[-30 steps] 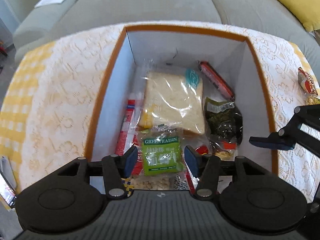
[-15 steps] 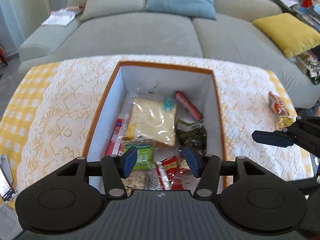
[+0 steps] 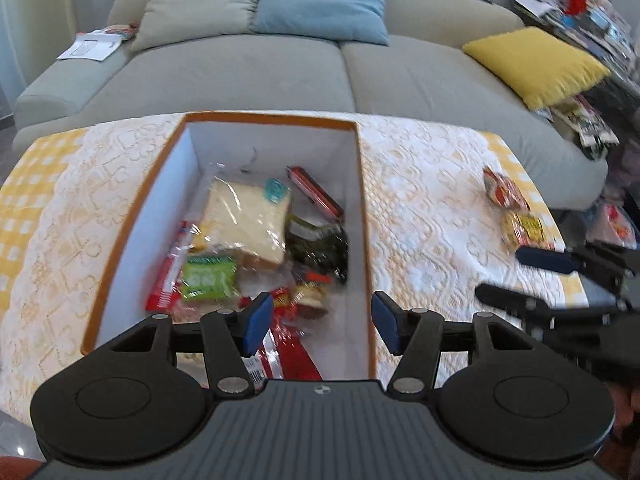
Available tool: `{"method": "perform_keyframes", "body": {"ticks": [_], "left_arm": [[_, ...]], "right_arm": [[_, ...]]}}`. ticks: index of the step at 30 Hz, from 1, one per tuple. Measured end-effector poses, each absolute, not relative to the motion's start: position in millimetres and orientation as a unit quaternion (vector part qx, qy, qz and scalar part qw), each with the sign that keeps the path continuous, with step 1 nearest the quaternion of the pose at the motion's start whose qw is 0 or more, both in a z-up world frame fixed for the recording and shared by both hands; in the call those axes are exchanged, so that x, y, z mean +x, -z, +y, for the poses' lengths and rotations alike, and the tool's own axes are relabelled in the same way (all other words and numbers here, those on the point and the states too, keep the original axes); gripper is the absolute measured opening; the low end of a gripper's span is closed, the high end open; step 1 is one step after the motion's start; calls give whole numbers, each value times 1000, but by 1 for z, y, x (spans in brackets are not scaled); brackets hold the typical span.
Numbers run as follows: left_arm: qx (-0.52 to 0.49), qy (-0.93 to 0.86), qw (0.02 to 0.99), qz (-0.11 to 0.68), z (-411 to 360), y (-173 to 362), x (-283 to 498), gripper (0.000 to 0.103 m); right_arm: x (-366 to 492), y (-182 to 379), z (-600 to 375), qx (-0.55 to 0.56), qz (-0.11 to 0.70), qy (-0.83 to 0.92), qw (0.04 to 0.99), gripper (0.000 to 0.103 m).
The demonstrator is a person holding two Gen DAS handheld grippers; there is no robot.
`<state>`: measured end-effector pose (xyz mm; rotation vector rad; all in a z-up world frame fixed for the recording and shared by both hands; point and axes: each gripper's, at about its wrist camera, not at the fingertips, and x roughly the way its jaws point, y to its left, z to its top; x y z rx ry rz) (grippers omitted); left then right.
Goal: Organize snacks
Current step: 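Lift both grippers out of the box toward the waffle and chip bags, then lower the right gripper onto the waffle bag while left gripper approaches the chip bag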
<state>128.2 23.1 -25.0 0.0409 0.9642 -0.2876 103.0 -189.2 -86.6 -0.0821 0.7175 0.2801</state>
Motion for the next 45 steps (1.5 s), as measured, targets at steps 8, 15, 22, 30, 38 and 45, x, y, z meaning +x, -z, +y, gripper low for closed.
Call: {"method": "perform_keyframes", "body": {"ticks": [8, 15, 22, 30, 38, 45], "left_arm": [[64, 166, 875, 451, -19, 27, 125, 67], [120, 208, 866, 439, -82, 28, 140, 67], [143, 243, 846, 452, -140, 45, 168, 67], [162, 269, 828, 465, -184, 64, 193, 67], [159, 275, 815, 484, -213, 82, 225, 67], [153, 289, 815, 478, -236, 87, 241, 67]], "right_arm": [[108, 114, -243, -7, 364, -61, 929, 60], [126, 130, -306, 37, 379, 43, 924, 60], [150, 137, -360, 71, 379, 85, 919, 68], [180, 155, -375, 85, 405, 86, 906, 95], [209, 180, -389, 87, 458, 107, 878, 98], [223, 192, -387, 61, 483, 106, 867, 99]]}}
